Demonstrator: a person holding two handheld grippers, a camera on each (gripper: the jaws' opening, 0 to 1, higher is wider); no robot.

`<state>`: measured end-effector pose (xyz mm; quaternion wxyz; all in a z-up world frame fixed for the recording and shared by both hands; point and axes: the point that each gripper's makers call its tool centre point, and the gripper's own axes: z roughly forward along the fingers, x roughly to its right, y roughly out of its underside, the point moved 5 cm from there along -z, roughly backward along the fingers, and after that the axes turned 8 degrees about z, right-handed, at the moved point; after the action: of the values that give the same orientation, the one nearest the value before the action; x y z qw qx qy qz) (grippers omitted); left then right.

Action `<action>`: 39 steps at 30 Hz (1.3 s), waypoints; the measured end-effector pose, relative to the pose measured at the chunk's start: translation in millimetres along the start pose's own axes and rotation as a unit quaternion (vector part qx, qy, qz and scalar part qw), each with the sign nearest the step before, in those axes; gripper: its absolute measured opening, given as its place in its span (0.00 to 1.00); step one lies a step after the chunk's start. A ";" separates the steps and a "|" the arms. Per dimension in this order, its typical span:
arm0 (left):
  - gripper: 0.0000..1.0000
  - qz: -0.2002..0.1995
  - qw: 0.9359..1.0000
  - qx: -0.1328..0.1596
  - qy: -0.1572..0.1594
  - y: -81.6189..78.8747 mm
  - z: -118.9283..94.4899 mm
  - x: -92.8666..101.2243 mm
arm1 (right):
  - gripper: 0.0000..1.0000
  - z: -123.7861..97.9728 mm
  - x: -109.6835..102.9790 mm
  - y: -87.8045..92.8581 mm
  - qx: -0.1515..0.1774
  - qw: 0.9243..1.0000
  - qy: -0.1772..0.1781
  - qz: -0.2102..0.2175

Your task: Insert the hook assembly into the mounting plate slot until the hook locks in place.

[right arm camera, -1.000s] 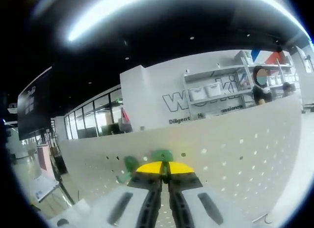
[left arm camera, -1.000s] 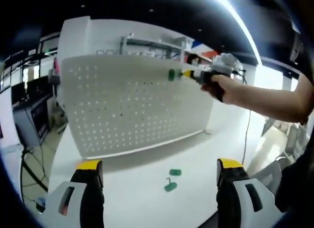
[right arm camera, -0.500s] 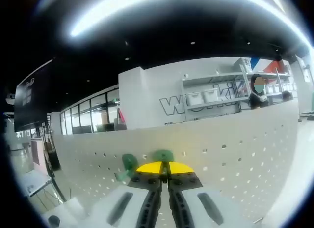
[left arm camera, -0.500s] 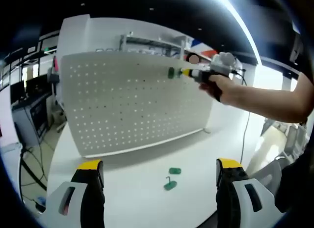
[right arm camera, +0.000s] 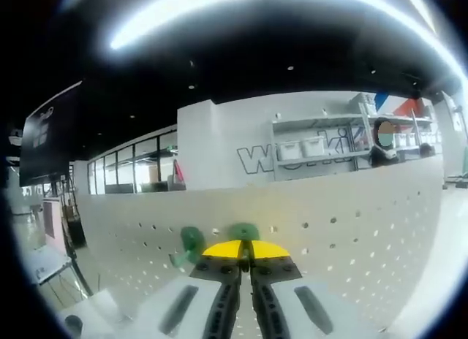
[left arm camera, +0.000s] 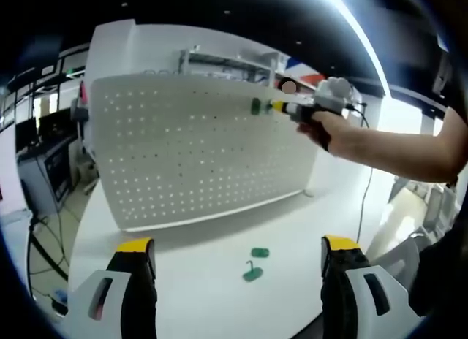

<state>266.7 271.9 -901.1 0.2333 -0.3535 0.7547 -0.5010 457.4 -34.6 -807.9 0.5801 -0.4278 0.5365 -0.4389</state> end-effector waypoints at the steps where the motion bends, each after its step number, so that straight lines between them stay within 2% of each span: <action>1: 0.95 0.001 1.000 0.001 0.001 -0.1 0.2 0.4 | 0.01 0.5 -0.3 -0.3 -0.001 1.000 0.001 0.001; 8: 0.94 -0.001 1.000 0.004 0.002 -1.4 0.6 -0.1 | 0.01 0.2 -3.3 0.5 -0.004 1.000 0.024 0.015; 11: 0.94 0.001 1.000 0.005 0.002 -2.4 0.1 -0.5 | 0.01 -3.8 -5.0 -2.5 0.016 0.999 0.036 0.019; 13: 0.94 0.000 1.000 0.007 0.000 -3.1 -1.5 -1.5 | 0.00 -7.4 -6.4 -7.4 0.027 0.999 0.040 0.006; 19: 0.93 -0.004 1.000 0.003 -0.003 1.3 -3.4 -4.6 | 0.01 -3.2 -3.9 -7.5 0.019 0.999 0.036 0.007; 30: 0.94 0.000 1.000 0.005 0.002 -1.4 -1.1 -2.1 | 0.01 -1.7 -7.0 0.9 0.010 0.999 0.036 0.005; 36: 0.93 -0.003 1.000 0.003 0.001 0.9 -1.8 -3.4 | 0.01 -2.3 -8.4 1.7 0.009 0.999 0.034 -0.009; 39: 0.93 -0.003 1.000 0.002 0.002 1.2 -1.3 -2.2 | 0.02 -3.7 -9.8 1.4 -0.002 0.999 0.031 -0.014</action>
<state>266.9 274.6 -901.7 0.2307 -0.3544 0.7529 -0.5043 453.3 -24.9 -807.1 0.5556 -0.4229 0.5493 -0.4590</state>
